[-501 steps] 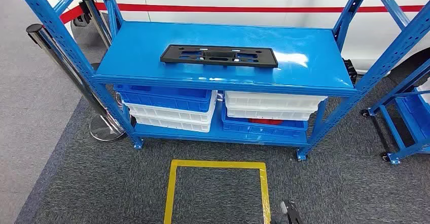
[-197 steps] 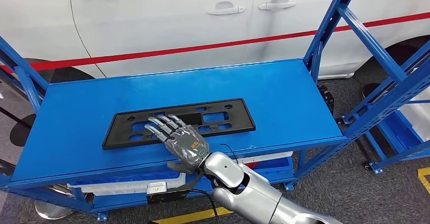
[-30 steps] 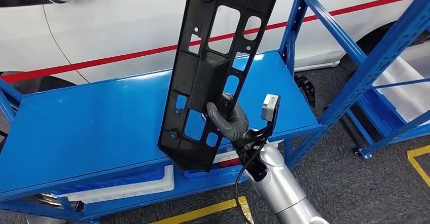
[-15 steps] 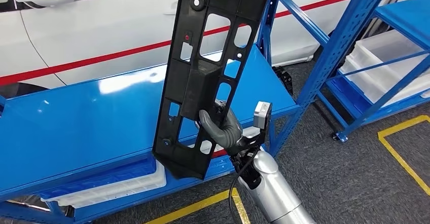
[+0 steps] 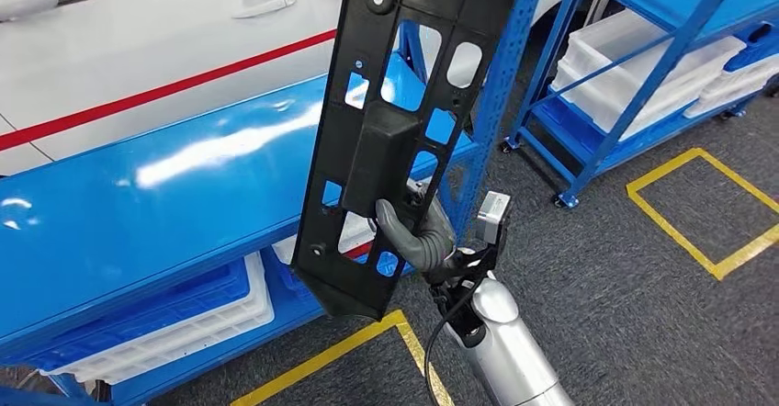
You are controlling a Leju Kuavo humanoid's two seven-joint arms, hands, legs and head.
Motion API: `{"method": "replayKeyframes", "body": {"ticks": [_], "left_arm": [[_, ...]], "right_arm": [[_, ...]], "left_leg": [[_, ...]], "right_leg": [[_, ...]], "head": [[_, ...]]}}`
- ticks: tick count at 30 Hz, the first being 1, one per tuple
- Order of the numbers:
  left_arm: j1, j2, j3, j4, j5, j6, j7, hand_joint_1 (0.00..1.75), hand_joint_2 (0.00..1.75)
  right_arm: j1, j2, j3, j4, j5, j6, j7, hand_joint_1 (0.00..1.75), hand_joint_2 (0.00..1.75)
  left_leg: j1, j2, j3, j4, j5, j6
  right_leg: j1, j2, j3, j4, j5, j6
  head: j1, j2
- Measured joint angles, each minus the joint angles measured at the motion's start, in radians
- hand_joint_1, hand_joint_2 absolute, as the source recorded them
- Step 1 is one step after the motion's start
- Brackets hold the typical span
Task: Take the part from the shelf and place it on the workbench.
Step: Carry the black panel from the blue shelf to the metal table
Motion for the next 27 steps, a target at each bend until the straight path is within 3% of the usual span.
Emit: {"method": "replayKeyframes", "body": {"ticks": [2,3,4,5,6,7,9,10,12,14,15,16,17,19,20,21,23,24,25,27], "left_arm": [[0.003,0.000,0.000,0.000,0.002,0.000,0.000,0.00,1.75],[0.005,0.000,0.000,0.000,0.003,0.001,0.000,0.00,1.75],[0.005,0.000,0.000,0.000,0.004,0.001,-0.001,0.00,1.75],[0.004,0.001,0.000,0.000,0.004,0.002,-0.002,0.00,1.75],[0.004,0.001,0.000,0.000,0.004,0.002,-0.002,0.00,1.75],[0.003,0.001,0.000,0.000,0.004,0.002,-0.002,0.00,1.75],[0.002,0.003,0.000,0.000,0.004,0.002,-0.002,0.00,1.75],[0.002,0.004,0.000,0.000,0.004,0.002,-0.002,0.00,1.75],[0.001,0.006,0.000,0.000,0.004,0.003,-0.002,0.00,1.75],[0.001,0.005,0.000,0.000,0.005,0.003,-0.002,0.00,1.75],[0.001,0.005,0.000,0.000,0.006,0.004,-0.002,0.00,1.75],[0.001,0.004,0.000,0.000,0.006,0.005,-0.002,0.00,1.75],[0.002,0.005,0.000,0.000,0.006,0.006,-0.001,0.00,1.75],[0.005,0.005,0.000,0.000,0.005,0.006,0.002,0.00,1.75],[0.006,0.005,0.000,0.000,0.004,0.006,0.004,0.00,1.75],[0.006,0.005,0.000,0.000,0.003,0.006,0.005,0.00,1.75],[0.005,0.005,0.000,0.000,0.002,0.006,0.008,0.00,1.75],[0.005,0.005,0.000,0.000,0.001,0.006,0.009,0.00,1.75],[0.004,0.005,0.000,0.000,0.000,0.006,0.010,0.00,1.75],[0.002,0.005,0.000,0.000,-0.004,0.006,0.011,0.00,1.75]], "right_arm": [[0.001,0.000,-0.003,-0.001,0.006,-0.002,-0.004,1.75,1.75],[0.001,0.000,-0.003,-0.001,0.009,-0.002,-0.005,1.75,1.75],[0.002,0.000,-0.004,-0.001,0.013,-0.003,-0.007,1.75,1.75],[0.003,0.000,-0.004,-0.001,0.017,-0.004,-0.007,1.75,1.75],[0.004,0.000,-0.005,-0.001,0.020,-0.005,-0.008,1.75,1.75],[0.004,0.000,-0.005,-0.001,0.023,-0.007,-0.009,1.75,1.75],[0.004,0.000,-0.007,-0.004,0.030,-0.013,-0.012,1.75,1.75],[0.005,0.000,-0.008,-0.007,0.033,-0.017,-0.013,1.75,1.75],[0.008,0.001,-0.010,-0.015,0.036,-0.024,-0.017,1.75,1.75],[0.016,0.000,-0.016,-0.025,0.036,-0.028,-0.020,1.75,1.75],[0.021,-0.001,-0.019,-0.031,0.037,-0.030,-0.021,1.75,1.75],[0.025,-0.002,-0.023,-0.036,0.039,-0.033,-0.021,1.75,1.75],[0.028,-0.003,-0.025,-0.041,0.040,-0.035,-0.021,1.75,1.75],[0.034,-0.004,-0.029,-0.050,0.045,-0.040,-0.022,1.75,1.75],[0.037,-0.004,-0.031,-0.053,0.047,-0.041,-0.021,1.75,1.75],[0.041,-0.005,-0.033,-0.055,0.050,-0.043,-0.021,1.75,1.75],[0.047,-0.005,-0.038,-0.062,0.055,-0.046,-0.017,1.75,1.75],[0.049,-0.005,-0.039,-0.067,0.059,-0.048,-0.015,1.75,1.75],[0.049,-0.005,-0.040,-0.073,0.064,-0.051,-0.012,1.75,1.75],[0.050,-0.004,-0.041,-0.087,0.072,-0.057,-0.009,1.75,1.75]], "left_leg": [[0.002,-0.050,-0.031,0.087,-0.091,-0.009],[0.002,-0.068,-0.049,0.153,-0.140,-0.008],[0.001,-0.076,-0.061,0.213,-0.170,-0.006],[0.001,-0.080,-0.060,0.252,-0.178,-0.002],[0.000,-0.082,-0.043,0.257,-0.164,0.004],[-0.002,-0.086,-0.008,0.225,-0.136,0.011],[-0.009,-0.121,0.098,0.086,-0.097,0.034],[-0.011,-0.140,0.143,0.018,-0.096,0.040],[-0.016,-0.157,0.181,-0.054,-0.106,0.046],[-0.016,-0.138,0.174,-0.069,-0.085,0.050],[-0.014,-0.125,0.169,-0.076,-0.071,0.055],[-0.011,-0.113,0.161,-0.082,-0.056,0.059],[-0.010,-0.099,0.150,-0.084,-0.044,0.062],[-0.010,-0.074,0.123,-0.083,-0.025,0.064],[-0.010,-0.062,0.111,-0.081,-0.017,0.062],[-0.010,-0.051,0.099,-0.078,-0.011,0.061],[-0.008,-0.030,0.074,-0.068,-0.002,0.055],[-0.008,-0.019,0.061,-0.059,0.002,0.051],[-0.008,-0.010,0.047,-0.049,0.005,0.046],[-0.009,0.007,0.029,-0.033,0.012,0.035]], "right_leg": [[0.000,0.016,-0.026,-0.002,0.024,-0.012],[0.002,0.027,-0.040,-0.001,0.036,-0.015],[0.004,0.037,-0.055,-0.001,0.047,-0.016],[0.007,0.049,-0.070,0.000,0.059,-0.017],[0.009,0.060,-0.084,0.000,0.071,-0.017],[0.011,0.071,-0.097,0.000,0.082,-0.016],[0.014,0.093,-0.118,0.001,0.104,-0.014],[0.014,0.103,-0.125,0.000,0.115,-0.010],[0.009,0.119,-0.133,-0.007,0.138,0.001],[0.006,0.125,-0.137,-0.017,0.153,0.014],[0.007,0.111,-0.144,-0.009,0.136,0.018],[0.008,0.091,-0.154,0.016,0.100,0.022],[0.005,0.067,-0.167,0.064,0.046,0.026],[-0.003,0.045,-0.197,0.189,-0.045,0.037],[-0.007,0.042,-0.205,0.243,-0.062,0.043],[-0.012,0.040,-0.205,0.276,-0.059,0.048],[-0.021,0.032,-0.167,0.267,-0.016,0.058],[-0.026,0.021,-0.123,0.222,0.005,0.063],[-0.026,0.003,-0.068,0.157,0.009,0.066],[-0.019,-0.026,0.017,0.034,-0.015,0.055]], "head": [[0.000,0.000],[-0.001,0.000],[-0.001,0.000],[-0.001,0.000],[-0.001,0.000],[-0.001,0.000],[-0.001,0.000],[0.000,0.000],[-0.001,0.000],[-0.001,0.000],[0.000,0.000],[0.001,0.000],[0.002,0.000],[0.003,0.000],[0.003,0.000],[0.003,0.000],[0.003,0.000],[0.003,0.000],[0.004,0.000],[0.003,0.000]]}}
